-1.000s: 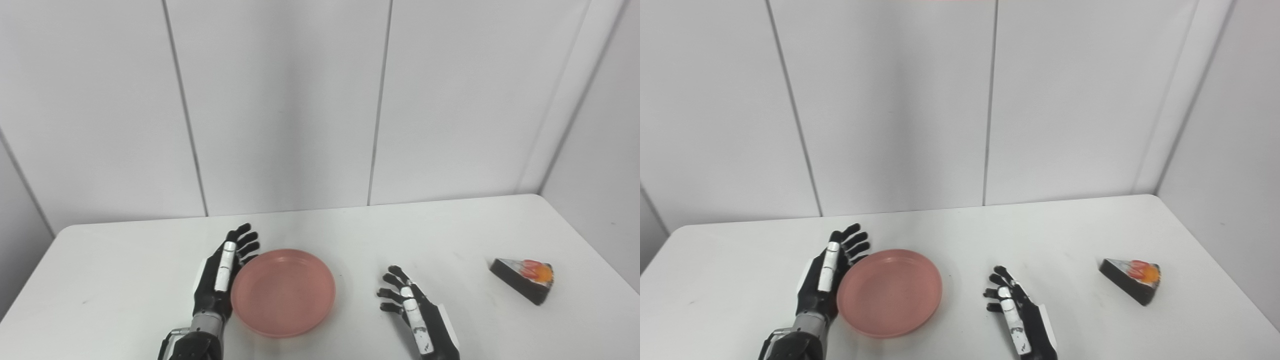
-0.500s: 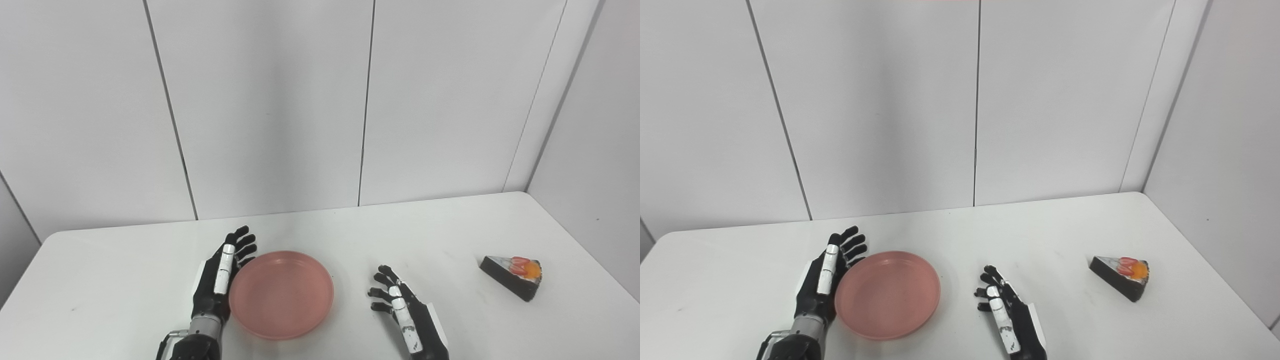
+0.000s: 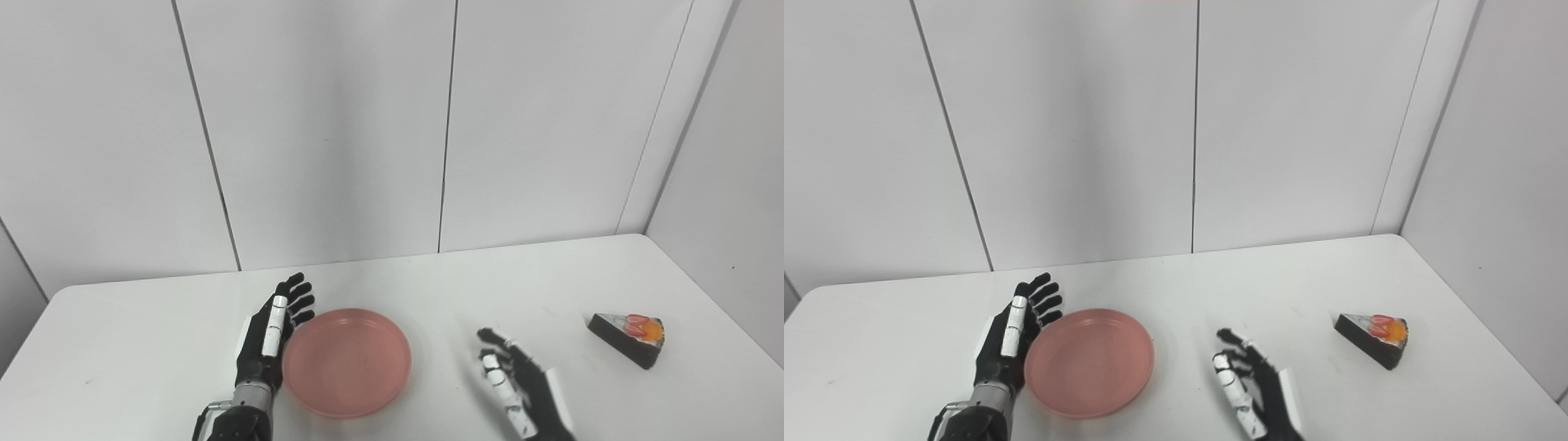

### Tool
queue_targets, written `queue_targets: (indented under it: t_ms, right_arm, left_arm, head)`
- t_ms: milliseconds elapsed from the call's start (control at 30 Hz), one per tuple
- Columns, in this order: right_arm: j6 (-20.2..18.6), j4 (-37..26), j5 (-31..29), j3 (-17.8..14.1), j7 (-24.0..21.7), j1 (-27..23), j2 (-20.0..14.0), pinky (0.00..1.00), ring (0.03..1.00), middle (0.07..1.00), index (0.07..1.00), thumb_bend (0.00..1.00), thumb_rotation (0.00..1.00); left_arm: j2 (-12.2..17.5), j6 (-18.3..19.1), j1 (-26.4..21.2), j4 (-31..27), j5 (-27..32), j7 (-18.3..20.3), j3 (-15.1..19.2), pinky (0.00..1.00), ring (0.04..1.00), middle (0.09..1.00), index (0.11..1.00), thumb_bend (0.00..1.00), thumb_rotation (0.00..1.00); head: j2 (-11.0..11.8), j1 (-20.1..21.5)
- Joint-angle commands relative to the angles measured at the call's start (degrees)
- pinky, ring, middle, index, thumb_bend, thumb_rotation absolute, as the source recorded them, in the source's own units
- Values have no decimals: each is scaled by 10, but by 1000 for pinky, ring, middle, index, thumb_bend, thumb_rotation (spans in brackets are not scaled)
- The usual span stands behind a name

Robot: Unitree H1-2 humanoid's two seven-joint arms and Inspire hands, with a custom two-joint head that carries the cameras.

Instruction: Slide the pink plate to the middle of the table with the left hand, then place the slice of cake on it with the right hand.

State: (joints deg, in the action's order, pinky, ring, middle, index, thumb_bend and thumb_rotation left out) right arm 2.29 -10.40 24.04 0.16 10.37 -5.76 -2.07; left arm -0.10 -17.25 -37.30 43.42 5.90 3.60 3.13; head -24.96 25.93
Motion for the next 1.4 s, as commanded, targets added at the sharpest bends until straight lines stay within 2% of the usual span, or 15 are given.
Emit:
queue_targets:
  t_ms: [0,33,67,133,200,267,367,567,667,733,800,967,1133,1267,1367]
  right_arm:
    - [-12,-38,27,-7,-3,-19,-21,623,693,717,703,615,842]
    - [-3,-46,52,-11,1,-24,-40,618,687,708,697,607,821]
    - [3,-51,69,-13,4,-28,-53,592,663,690,689,615,919]
    - [19,-51,121,-22,27,-39,-85,570,644,673,677,639,971]
    - [10,-52,159,-30,35,-46,-111,574,653,683,681,658,995]
    - [2,-50,182,-40,38,-53,-133,571,658,695,689,674,995]
    - [12,-24,221,-54,65,-66,-175,569,647,689,701,695,984]
    - [-2,20,275,-63,89,-84,-237,546,618,682,701,702,1000]
    - [-4,67,283,-68,103,-99,-265,538,616,681,695,699,983]
    - [-9,110,289,-71,114,-112,-284,509,589,675,694,692,932]
    - [-20,148,291,-73,118,-123,-299,491,573,663,683,685,879]
    - [-44,220,287,-67,114,-142,-322,490,569,643,670,713,902]
    - [-38,295,288,-42,138,-156,-333,481,556,632,665,698,894]
    - [-30,346,274,-23,152,-167,-335,482,568,628,662,718,929]
    - [-38,371,271,-6,148,-172,-335,484,569,633,669,730,958]
  left_arm:
    - [2,-21,3,22,5,11,1,757,803,817,796,810,922]
    - [3,-24,2,27,7,13,2,755,802,816,796,812,920]
    - [3,-26,2,31,8,14,3,753,800,816,798,812,915]
    - [3,-30,0,38,11,16,6,751,800,818,805,813,913]
    - [3,-33,-1,46,16,20,9,759,802,822,813,816,906]
    - [2,-35,-1,47,16,19,11,764,805,823,815,821,905]
    - [1,-37,0,47,16,19,11,774,809,823,810,822,907]
    - [-1,-32,5,39,14,14,12,760,797,817,806,811,905]
    - [-2,-32,7,36,12,13,11,751,793,812,805,809,904]
    - [-2,-31,10,32,10,12,10,745,792,811,805,805,910]
    - [-2,-28,13,26,8,11,9,743,790,810,805,806,912]
    - [0,-27,15,22,2,7,6,737,783,807,809,797,925]
    - [1,-26,15,21,-3,2,5,724,782,807,810,784,926]
    - [2,-27,14,22,-2,3,5,731,781,807,807,787,924]
    - [2,-25,16,19,-2,4,5,729,780,807,804,788,921]
  head:
    - [0,1]
    - [1,1]
    - [1,1]
    - [3,0]
    - [4,-1]
    - [5,-4]
    - [5,-7]
    - [4,-10]
    - [4,-12]
    - [2,-14]
    - [2,-15]
    - [1,-16]
    - [0,-17]
    - [-1,-17]
    - [-3,-19]
